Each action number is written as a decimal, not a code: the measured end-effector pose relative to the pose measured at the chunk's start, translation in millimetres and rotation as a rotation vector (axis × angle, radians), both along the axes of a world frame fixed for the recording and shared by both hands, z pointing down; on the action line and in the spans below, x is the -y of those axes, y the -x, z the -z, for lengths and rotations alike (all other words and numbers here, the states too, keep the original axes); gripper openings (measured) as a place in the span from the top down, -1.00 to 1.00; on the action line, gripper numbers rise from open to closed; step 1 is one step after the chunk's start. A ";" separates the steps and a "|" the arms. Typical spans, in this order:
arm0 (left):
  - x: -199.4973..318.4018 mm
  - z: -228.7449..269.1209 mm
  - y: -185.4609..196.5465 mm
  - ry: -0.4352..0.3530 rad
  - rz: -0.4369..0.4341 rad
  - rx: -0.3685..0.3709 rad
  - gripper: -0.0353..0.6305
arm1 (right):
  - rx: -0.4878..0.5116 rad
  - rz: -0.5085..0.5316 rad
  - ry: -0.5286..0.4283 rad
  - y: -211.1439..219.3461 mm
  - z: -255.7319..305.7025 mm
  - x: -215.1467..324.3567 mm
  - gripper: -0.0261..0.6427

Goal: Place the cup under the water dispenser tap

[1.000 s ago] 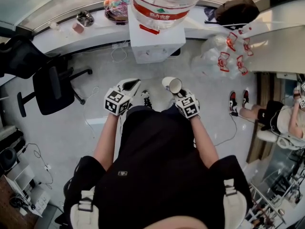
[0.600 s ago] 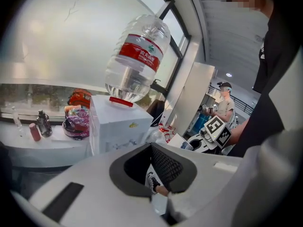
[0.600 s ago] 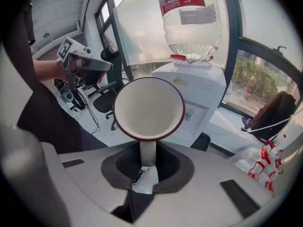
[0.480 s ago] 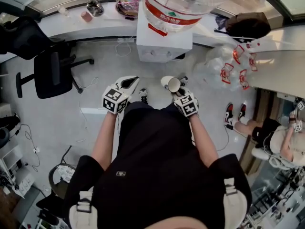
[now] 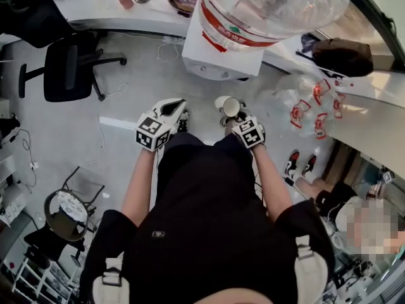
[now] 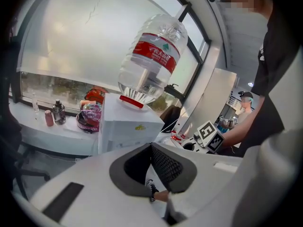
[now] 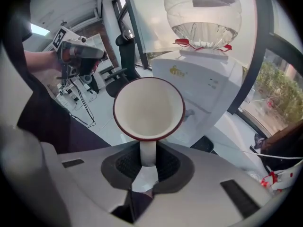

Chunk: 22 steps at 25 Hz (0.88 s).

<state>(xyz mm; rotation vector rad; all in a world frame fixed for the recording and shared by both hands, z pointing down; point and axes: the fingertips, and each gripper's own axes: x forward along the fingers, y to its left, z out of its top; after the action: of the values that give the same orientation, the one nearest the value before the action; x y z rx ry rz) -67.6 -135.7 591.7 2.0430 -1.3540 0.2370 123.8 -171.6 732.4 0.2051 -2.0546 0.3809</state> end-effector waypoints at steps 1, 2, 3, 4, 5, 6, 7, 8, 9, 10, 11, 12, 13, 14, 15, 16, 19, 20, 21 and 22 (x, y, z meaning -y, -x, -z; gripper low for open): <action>1.2 -1.4 -1.0 0.003 0.011 0.004 0.89 | -0.007 0.017 0.005 -0.8 -5.7 4.7 0.81; 2.5 -2.9 -0.9 0.006 0.022 0.011 0.89 | -0.012 0.029 0.011 -0.9 -11.7 9.1 0.81; 3.7 -4.3 0.6 0.008 0.035 0.020 0.89 | -0.016 0.039 0.019 -0.5 -17.8 13.1 0.81; 4.7 -5.3 2.9 0.011 0.052 0.029 0.89 | -0.020 0.049 0.029 -0.1 -23.8 16.2 0.81; 5.2 -6.0 5.6 0.014 0.074 0.035 0.89 | -0.026 0.061 0.039 -0.1 -29.4 18.6 0.81; 5.1 -6.3 8.2 0.018 0.099 0.039 0.89 | -0.033 0.076 0.048 -0.5 -34.8 20.5 0.81; 4.2 -6.5 10.7 0.023 0.126 0.041 0.89 | -0.041 0.096 0.053 -0.6 -39.9 22.1 0.81; 2.8 -6.8 13.2 0.028 0.152 0.043 0.89 | -0.045 0.119 0.052 0.7 -44.6 24.1 0.81; 1.0 -7.2 15.6 0.032 0.178 0.045 0.89 | -0.043 0.142 0.045 4.2 -48.8 27.2 0.81; -0.9 -7.7 17.8 0.035 0.204 0.047 0.89 | -0.039 0.163 0.035 8.3 -53.4 30.8 0.81; -2.6 -7.9 19.3 0.037 0.230 0.047 0.89 | -0.043 0.182 0.034 10.4 -59.7 33.4 0.81; -4.2 -8.0 19.7 0.040 0.259 0.047 0.89 | -0.058 0.199 0.045 9.2 -68.1 34.5 0.81; -5.4 -8.0 19.3 0.042 0.287 0.044 0.89 | -0.075 0.214 0.058 7.2 -76.8 35.9 0.81; -6.2 -8.1 18.7 0.042 0.312 0.041 0.89 | -0.087 0.226 0.063 7.0 -84.1 38.9 0.81; -6.2 -8.2 18.3 0.042 0.332 0.039 0.89 | -0.096 0.235 0.061 8.1 -90.5 43.0 0.81; -6.0 -8.4 17.8 0.039 0.347 0.038 0.89 | -0.105 0.242 0.058 9.4 -96.6 46.9 0.81; -5.6 -9.1 15.8 0.028 0.367 0.043 0.89 | -0.122 0.235 0.039 14.9 -114.0 59.6 0.81; -5.6 -9.9 15.6 0.025 0.368 0.045 0.89 | -0.127 0.221 0.031 17.2 -120.4 64.2 0.81; -6.3 -11.4 15.3 0.024 0.368 0.046 0.89 | -0.134 0.207 0.023 19.1 -127.2 68.3 0.81; -8.1 -13.5 14.3 0.028 0.368 0.046 0.89 | -0.143 0.194 0.015 20.4 -134.3 71.8 0.81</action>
<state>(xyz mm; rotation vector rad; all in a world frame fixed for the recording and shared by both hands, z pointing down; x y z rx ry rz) -81.9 -127.6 605.2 1.7340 -1.7134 0.1386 103.4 -243.4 866.6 0.0220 -1.9102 0.2539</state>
